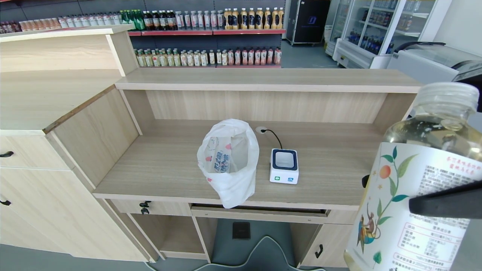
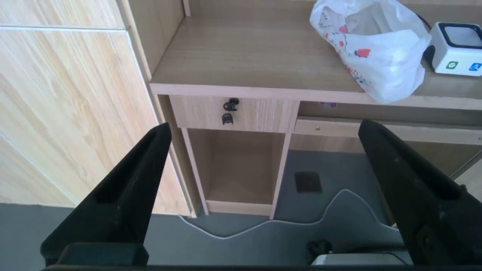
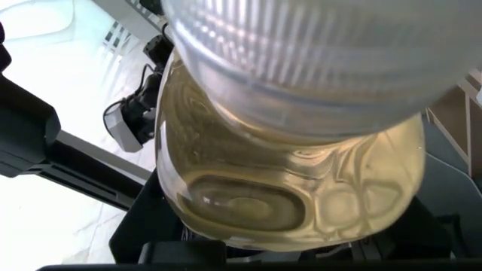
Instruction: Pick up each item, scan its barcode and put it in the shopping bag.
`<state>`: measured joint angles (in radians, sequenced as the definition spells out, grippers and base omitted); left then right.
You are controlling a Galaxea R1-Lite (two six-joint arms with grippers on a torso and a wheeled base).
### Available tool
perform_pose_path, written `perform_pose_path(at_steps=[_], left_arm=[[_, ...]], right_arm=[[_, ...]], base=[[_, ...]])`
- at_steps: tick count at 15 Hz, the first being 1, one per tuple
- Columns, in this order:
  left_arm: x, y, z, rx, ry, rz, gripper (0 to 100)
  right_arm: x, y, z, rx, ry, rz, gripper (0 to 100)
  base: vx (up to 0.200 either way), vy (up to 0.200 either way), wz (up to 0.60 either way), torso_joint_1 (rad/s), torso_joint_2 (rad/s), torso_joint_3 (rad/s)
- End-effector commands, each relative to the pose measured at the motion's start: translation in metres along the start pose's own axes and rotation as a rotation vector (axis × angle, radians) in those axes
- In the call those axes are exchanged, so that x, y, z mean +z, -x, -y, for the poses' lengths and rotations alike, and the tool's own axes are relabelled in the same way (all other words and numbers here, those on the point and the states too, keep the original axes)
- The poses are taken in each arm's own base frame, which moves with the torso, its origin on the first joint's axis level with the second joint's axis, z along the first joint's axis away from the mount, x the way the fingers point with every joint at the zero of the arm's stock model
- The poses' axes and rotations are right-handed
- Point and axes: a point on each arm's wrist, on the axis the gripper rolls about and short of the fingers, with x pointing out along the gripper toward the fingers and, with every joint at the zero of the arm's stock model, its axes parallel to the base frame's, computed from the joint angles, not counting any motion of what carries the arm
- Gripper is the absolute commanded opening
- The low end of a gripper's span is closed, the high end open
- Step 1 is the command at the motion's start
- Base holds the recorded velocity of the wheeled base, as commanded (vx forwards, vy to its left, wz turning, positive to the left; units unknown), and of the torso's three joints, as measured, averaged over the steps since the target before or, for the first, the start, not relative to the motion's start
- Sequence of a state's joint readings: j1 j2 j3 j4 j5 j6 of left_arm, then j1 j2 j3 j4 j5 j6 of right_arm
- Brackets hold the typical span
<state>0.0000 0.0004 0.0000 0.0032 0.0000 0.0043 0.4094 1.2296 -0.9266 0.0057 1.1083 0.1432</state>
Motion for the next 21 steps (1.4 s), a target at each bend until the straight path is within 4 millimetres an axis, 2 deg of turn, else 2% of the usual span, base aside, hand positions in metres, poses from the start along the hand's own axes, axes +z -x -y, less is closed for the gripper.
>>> perform_pose_path(at_steps=[1,3,5,6,8,9,12,17,21], left_arm=[[0.0,0.0,0.0,0.0,0.0,0.001,100],[0.0,0.0,0.0,0.0,0.0,0.001,100],[0.0,0.0,0.0,0.0,0.0,0.001,100],[0.0,0.0,0.0,0.0,0.0,0.001,100],[0.0,0.0,0.0,0.0,0.0,0.001,100],[0.0,0.0,0.0,0.0,0.0,0.001,100],[0.0,0.0,0.0,0.0,0.0,0.001,100],[0.0,0.0,0.0,0.0,0.0,0.001,100],[0.0,0.0,0.0,0.0,0.0,0.001,100]], right_arm=[[0.001,0.0,0.0,-0.005,0.008,0.002,0],[0.002,-0.001,0.013,-0.165,0.061,0.017,0],[0.001,0.006,0.051,-0.493,0.222,-0.004,0],[-0.004,0.024,0.076,-0.623,0.33,-0.042,0],[-0.015,0.061,0.105,-0.783,0.547,-0.185,0],[-0.019,0.075,0.11,-0.823,0.669,-0.273,0],[-0.016,0.099,0.111,-0.85,0.927,-0.359,0],[-0.003,0.102,0.114,-0.818,1.169,-0.366,0],[0.006,0.105,0.133,-0.862,1.45,-0.391,0]], base=[[0.0,0.0,0.0,0.0,0.0,0.0],[0.0,0.0,0.0,0.0,0.0,0.0],[0.0,0.0,0.0,0.0,0.0,0.0],[0.0,0.0,0.0,0.0,0.0,0.0],[0.0,0.0,0.0,0.0,0.0,0.0],[0.0,0.0,0.0,0.0,0.0,0.0],[0.0,0.0,0.0,0.0,0.0,0.0],[0.0,0.0,0.0,0.0,0.0,0.0],[0.0,0.0,0.45,0.002,0.0,0.003]])
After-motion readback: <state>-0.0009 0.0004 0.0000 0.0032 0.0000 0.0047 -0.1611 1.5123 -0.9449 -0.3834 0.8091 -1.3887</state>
